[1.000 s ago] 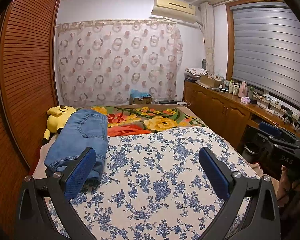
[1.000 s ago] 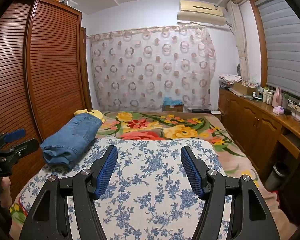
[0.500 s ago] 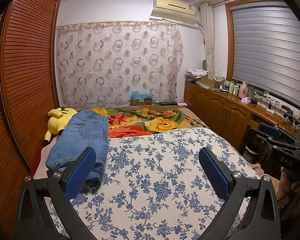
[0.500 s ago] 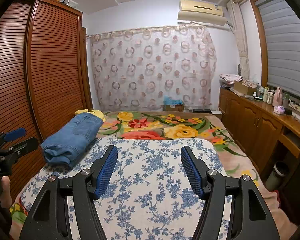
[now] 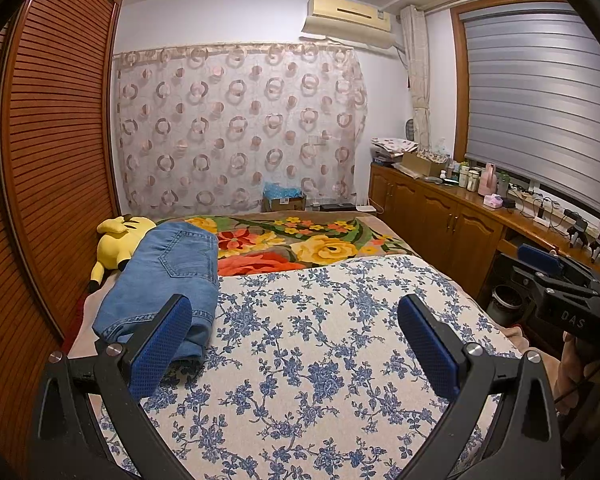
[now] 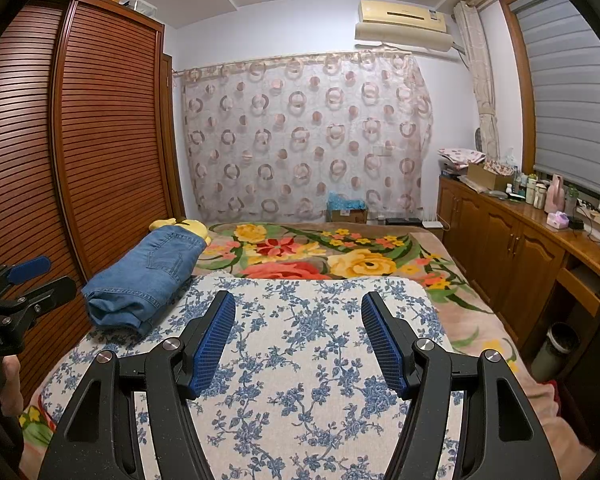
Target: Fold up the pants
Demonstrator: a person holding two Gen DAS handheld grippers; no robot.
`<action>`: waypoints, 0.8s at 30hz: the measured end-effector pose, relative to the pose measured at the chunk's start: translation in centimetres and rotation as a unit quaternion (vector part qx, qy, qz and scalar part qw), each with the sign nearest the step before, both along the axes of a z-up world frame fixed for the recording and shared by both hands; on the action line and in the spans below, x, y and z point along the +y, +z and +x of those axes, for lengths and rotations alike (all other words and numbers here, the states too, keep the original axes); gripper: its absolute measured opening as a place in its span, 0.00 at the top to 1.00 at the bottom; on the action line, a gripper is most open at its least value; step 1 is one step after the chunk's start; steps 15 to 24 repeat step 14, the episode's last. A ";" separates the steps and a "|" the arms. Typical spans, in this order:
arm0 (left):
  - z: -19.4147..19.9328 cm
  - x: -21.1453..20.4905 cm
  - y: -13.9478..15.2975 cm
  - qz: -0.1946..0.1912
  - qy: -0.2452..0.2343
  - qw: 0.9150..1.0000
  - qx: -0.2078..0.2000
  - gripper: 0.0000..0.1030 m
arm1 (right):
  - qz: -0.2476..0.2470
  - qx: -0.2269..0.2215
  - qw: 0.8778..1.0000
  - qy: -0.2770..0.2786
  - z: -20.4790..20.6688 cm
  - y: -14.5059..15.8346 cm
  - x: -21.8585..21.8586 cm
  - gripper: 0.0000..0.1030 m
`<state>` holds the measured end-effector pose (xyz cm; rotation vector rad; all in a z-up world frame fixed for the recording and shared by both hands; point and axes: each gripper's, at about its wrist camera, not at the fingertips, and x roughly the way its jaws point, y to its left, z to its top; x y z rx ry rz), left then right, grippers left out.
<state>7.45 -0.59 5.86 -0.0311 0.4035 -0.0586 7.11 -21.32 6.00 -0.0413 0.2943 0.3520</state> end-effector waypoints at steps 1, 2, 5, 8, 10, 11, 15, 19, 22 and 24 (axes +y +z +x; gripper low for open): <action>0.0 0.0 0.0 0.000 0.000 1.000 0.000 0.00 | 0.000 0.000 1.000 0.000 0.0 0.0 0.0 0.34; 0.0 0.0 0.0 0.000 0.000 1.000 0.000 0.00 | -0.001 0.000 1.000 0.000 0.0 0.0 0.0 0.34; 0.0 0.0 0.0 -0.001 0.000 1.000 0.000 0.00 | 0.000 0.000 1.000 0.000 0.0 0.0 0.0 0.34; -0.1 0.1 0.0 0.000 0.000 1.000 0.000 0.00 | 0.000 0.000 1.000 0.000 0.1 0.0 0.0 0.34; 0.0 0.0 0.0 0.000 0.000 1.000 0.000 0.00 | 0.000 0.000 1.000 0.000 0.0 0.0 0.0 0.34; 0.0 0.0 0.0 0.000 0.000 1.000 0.000 0.00 | 0.000 0.000 1.000 -0.001 0.1 0.1 -0.1 0.34; 0.0 0.0 0.0 0.000 -0.001 1.000 0.000 0.00 | 0.000 -0.001 1.000 -0.001 0.2 0.1 -0.1 0.34; 0.0 0.0 0.0 0.000 -0.001 1.000 0.000 0.00 | 0.000 -0.001 1.000 -0.001 0.2 0.1 -0.1 0.34; 0.0 0.0 0.0 0.000 -0.001 1.000 0.000 0.00 | 0.000 -0.001 1.000 -0.001 0.2 0.1 -0.1 0.34; 0.0 0.0 0.0 0.000 -0.001 1.000 0.000 0.00 | 0.000 -0.001 1.000 -0.001 0.2 0.1 -0.1 0.34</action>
